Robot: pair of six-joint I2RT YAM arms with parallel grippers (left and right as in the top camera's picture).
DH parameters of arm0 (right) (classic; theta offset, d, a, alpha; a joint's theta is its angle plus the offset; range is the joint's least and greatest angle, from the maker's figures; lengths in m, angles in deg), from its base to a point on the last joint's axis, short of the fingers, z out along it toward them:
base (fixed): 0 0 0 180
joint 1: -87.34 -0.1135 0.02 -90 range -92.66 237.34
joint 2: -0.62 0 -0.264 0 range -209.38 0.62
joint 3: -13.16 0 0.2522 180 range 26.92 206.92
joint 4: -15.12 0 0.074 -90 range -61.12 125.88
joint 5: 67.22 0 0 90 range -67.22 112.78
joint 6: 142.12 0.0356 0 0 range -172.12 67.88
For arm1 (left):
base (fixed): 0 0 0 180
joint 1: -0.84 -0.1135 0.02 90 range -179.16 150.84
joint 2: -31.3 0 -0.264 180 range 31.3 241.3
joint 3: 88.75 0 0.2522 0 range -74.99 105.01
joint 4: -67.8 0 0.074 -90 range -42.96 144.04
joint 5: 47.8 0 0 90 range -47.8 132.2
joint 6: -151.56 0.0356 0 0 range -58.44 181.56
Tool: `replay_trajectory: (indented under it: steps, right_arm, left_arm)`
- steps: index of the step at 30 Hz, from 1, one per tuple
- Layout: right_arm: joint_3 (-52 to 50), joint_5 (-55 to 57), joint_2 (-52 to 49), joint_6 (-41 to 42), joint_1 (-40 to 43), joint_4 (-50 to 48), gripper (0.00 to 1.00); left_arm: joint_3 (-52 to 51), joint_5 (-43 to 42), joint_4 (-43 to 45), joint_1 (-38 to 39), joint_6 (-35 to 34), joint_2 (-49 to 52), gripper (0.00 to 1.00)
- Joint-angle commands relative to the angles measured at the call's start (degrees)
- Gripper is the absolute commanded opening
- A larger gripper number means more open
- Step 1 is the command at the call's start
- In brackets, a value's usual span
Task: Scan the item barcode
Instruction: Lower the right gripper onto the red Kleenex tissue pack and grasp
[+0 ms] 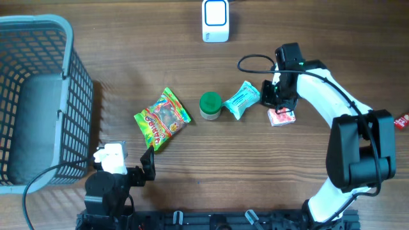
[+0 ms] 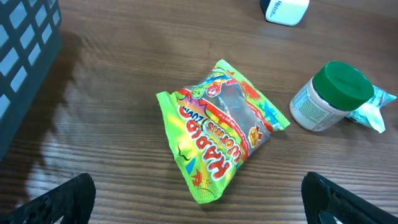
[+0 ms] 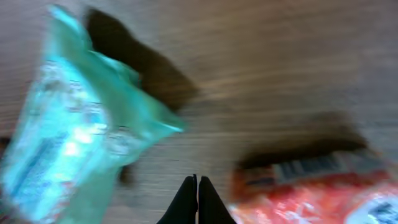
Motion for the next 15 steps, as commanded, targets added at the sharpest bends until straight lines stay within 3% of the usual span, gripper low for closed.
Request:
replay_trajectory:
  steps: [1,9,12,15]
  right_arm:
    - [-0.98,4.98,-0.02,1.18,-0.33,3.65,0.04]
    - [-0.98,13.44,-0.02,2.14,-0.33,15.80,0.04]
    - [-0.96,23.93,-0.02,10.21,-0.33,19.93,0.04]
    - [1.84,18.56,0.70,8.15,-0.33,23.61,0.06]
  left_arm:
    - [-0.26,-0.46,0.13,0.33,-0.31,-0.44,1.00]
    - [-0.26,-0.46,0.13,0.31,-0.31,-0.44,1.00]
    - [-0.26,-0.46,0.13,0.31,-0.31,-0.44,1.00]
    - [-0.26,-0.46,0.11,0.33,-0.31,-0.44,1.00]
